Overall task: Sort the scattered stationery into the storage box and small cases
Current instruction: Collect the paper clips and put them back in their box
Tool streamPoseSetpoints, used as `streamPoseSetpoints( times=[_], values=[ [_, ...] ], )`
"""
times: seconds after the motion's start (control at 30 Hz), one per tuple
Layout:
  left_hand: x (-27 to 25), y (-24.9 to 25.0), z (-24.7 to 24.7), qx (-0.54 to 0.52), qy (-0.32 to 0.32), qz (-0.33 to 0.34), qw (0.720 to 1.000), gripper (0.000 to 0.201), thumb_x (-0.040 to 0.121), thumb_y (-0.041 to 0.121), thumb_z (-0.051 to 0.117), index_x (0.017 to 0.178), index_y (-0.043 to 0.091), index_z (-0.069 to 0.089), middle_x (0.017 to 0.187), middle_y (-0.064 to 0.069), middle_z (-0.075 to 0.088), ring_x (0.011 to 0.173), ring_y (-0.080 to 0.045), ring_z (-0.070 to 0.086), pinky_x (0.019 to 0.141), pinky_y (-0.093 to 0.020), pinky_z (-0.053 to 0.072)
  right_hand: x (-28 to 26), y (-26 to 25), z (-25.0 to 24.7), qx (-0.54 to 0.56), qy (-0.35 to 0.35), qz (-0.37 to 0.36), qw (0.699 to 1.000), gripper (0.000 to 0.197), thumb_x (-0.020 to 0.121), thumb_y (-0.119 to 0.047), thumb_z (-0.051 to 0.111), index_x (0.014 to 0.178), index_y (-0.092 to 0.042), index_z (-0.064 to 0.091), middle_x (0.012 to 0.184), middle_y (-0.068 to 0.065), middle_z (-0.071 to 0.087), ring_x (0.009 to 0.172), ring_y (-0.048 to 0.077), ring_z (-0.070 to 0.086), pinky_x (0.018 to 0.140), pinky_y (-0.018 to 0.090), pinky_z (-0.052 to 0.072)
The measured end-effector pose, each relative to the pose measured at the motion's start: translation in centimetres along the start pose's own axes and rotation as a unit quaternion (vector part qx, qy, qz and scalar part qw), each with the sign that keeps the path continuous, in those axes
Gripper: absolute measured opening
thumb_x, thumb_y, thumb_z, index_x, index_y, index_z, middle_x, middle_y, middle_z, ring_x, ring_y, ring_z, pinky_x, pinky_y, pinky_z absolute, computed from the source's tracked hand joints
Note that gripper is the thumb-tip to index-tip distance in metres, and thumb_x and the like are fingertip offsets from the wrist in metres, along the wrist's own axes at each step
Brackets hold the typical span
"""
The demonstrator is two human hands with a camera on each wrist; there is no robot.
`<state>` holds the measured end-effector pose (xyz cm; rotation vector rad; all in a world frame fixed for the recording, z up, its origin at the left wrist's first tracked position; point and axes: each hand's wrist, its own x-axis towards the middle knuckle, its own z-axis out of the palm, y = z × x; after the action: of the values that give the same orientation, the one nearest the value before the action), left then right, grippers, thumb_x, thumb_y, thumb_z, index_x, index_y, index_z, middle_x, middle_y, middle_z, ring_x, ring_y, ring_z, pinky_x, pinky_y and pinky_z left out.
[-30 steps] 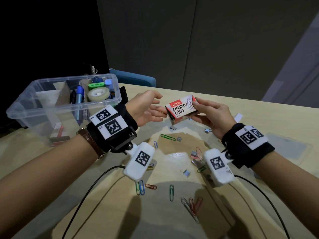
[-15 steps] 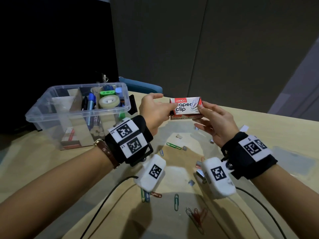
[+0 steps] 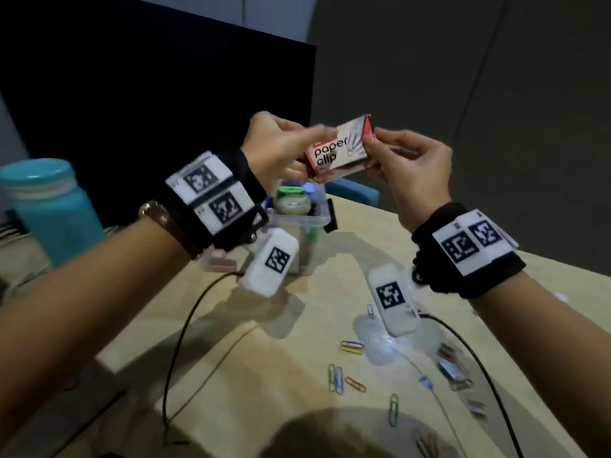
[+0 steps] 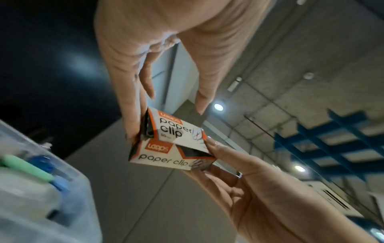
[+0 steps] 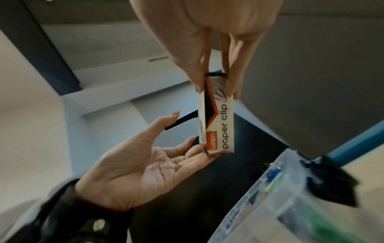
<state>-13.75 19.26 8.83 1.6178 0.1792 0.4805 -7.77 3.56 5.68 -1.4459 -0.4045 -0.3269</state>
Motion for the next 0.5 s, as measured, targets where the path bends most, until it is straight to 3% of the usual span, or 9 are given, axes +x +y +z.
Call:
streamPoseSetpoints(
  times=[0.1,0.3,0.47,0.5],
  values=[
    [0.3,1.3,-3.8,0.040,0.014,-0.044,0.998,0.047,0.075,0.041,0.080,0.095,0.003,0.064,0.065,-0.008,0.073,0.063,-0.017,0.073,0.051,-0.025,0.055,0.3,-0.3,4.7,-0.024,-0.071,-0.009,0.997,0.030,0.073,-0.035,0.083,0.094,-0.014,0.078,0.086,0.003,0.076,0.086,0.017,0.073,0.084,0.040,0.059],
    [0.4,0.7,-8.2,0.098,0.065,-0.076,0.990,0.044,0.072,0.043,0.081,0.085,0.007,0.058,0.074,-0.011,0.069,0.053,-0.011,0.069,0.044,-0.020,0.051,-1.2,0.0,10.6,-0.043,-0.093,-0.033,0.994,0.027,0.070,-0.030,0.087,0.090,-0.013,0.079,0.080,-0.002,0.076,0.078,0.009,0.073,0.079,0.032,0.060],
    [0.7,0.2,-10.2,0.109,0.062,-0.138,0.982,0.059,0.064,0.046,0.085,0.095,0.002,0.063,0.084,-0.018,0.072,0.071,-0.023,0.074,0.062,-0.031,0.060,-2.0,0.6,12.3,-0.028,-0.117,-0.024,0.992,0.028,0.067,-0.031,0.087,0.087,-0.013,0.079,0.078,-0.002,0.075,0.077,0.010,0.073,0.079,0.032,0.060],
    [0.7,0.1,-10.5,0.114,0.065,-0.143,0.981,0.059,0.064,0.046,0.085,0.096,0.002,0.063,0.084,-0.018,0.072,0.071,-0.022,0.074,0.061,-0.030,0.060,-2.2,0.7,12.6,-0.021,-0.126,-0.025,0.991,0.028,0.068,-0.030,0.087,0.088,-0.012,0.079,0.079,-0.001,0.075,0.078,0.010,0.073,0.079,0.032,0.060]
  ],
)
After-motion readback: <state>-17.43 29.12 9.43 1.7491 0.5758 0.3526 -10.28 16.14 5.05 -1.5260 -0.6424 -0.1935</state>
